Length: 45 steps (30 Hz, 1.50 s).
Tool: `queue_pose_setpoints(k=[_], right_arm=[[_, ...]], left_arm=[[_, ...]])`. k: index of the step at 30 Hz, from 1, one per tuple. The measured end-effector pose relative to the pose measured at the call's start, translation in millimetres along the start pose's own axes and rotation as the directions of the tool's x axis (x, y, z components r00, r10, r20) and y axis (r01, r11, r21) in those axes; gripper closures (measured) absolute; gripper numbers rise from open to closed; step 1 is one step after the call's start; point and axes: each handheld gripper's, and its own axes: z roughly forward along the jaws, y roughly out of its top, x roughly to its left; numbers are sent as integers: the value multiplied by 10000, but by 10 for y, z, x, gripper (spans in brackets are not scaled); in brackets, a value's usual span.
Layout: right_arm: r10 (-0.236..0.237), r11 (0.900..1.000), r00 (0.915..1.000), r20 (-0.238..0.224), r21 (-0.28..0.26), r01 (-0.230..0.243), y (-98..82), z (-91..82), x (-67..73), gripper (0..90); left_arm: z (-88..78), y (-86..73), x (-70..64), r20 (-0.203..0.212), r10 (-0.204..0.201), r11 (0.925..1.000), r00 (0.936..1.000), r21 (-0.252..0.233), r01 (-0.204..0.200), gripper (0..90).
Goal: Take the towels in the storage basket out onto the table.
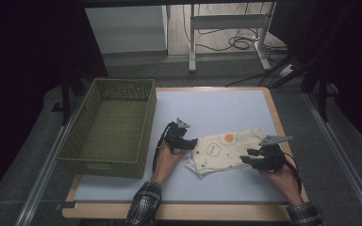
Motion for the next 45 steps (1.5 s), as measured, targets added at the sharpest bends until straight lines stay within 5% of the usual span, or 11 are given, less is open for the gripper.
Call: queue_pose_setpoints(k=[9,17,26,33,39,45], right_arm=[[-553,9984,9934,-1003,68,563,155,231,372,558],[-986,9942,9727,-2099,223,1056,323,486,668,628],[-1393,9873,9494,-2815,346,1551,455,758,998,591],[-2027,9728,9462,-2522,589,2241,377,880,1133,575],[-2949,9519,9454,-1388,438,3034,325,856,1230,754],[-2604,9619,9560,-1351,485,2689,332,852,1201,839]], left_arm=[[0,0,3,21,-17,10000,10000,5,17,231],[-1,0,7,30,6,10000,10000,30,-7,232],[1,-1,8,32,-4,10000,10000,18,4,232],[2,0,7,34,-20,10000,10000,12,20,232],[-7,-3,-4,-14,42,10000,10000,-52,-42,262],[-45,-16,-22,890,253,9996,9957,-180,-238,639]])
